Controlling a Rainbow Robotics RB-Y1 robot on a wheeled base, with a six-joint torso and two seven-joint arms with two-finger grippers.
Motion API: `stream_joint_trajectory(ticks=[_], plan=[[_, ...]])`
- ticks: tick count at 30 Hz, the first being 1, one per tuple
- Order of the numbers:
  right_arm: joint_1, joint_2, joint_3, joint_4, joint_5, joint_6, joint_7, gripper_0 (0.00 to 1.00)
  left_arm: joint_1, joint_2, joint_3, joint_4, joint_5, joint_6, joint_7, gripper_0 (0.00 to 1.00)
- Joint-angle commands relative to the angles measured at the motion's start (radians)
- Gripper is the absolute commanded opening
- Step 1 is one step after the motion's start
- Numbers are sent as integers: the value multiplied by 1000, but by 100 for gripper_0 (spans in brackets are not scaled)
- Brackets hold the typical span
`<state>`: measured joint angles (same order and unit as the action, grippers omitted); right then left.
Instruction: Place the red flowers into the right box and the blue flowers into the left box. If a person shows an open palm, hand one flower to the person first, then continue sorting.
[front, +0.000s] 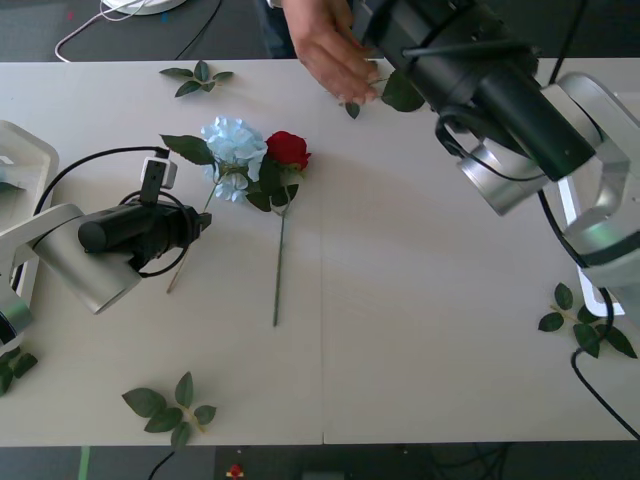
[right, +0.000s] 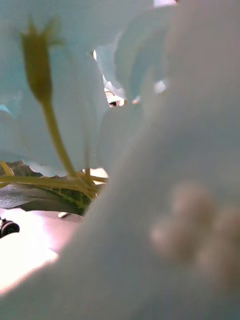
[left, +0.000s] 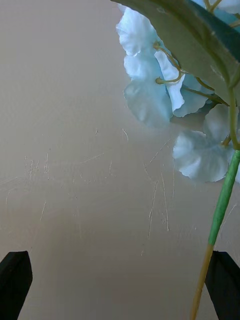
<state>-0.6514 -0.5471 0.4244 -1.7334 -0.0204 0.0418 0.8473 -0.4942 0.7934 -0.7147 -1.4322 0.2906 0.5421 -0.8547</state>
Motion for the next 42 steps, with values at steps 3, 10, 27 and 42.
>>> stream_joint_trajectory(ticks=[3, 10, 27, 42], plan=[[-68, 38, 5, 37, 19, -36, -11, 0, 2, 30, -8, -7, -10, -13, -23, 100], [-68, 38, 7, 38, 5, -36, -25, 58, 2, 30, -8, -7, -10, -13, -23, 100], [-65, 16, 11, 34, -85, 23, -45, 100, 2, 30, -8, -7, -10, -13, -23, 100], [81, -149, -139, -367, -501, 661, 176, 100, 2, 30, -8, -7, -10, -13, -23, 0]])
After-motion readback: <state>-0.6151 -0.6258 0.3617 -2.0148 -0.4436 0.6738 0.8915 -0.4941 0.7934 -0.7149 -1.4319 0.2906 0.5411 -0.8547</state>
